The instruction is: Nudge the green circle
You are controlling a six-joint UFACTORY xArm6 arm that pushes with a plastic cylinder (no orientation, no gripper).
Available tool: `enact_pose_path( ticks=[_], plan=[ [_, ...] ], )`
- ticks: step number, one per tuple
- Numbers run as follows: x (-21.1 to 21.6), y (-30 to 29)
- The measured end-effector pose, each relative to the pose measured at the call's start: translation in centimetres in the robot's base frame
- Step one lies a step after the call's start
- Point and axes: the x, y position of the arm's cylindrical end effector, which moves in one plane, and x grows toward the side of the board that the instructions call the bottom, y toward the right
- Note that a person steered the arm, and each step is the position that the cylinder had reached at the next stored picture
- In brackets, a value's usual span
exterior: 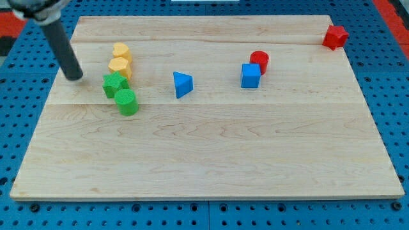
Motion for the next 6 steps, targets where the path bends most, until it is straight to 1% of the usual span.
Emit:
enact_pose_path(
  ticks=[1, 2, 3, 4, 5, 6],
  plan=[
    [8.3, 1.1],
    [13.9, 8.4],
    [14.4, 16.6],
    [12.2, 19.0],
    [8.0, 16.0],
    [6.0, 12.1]
  ],
)
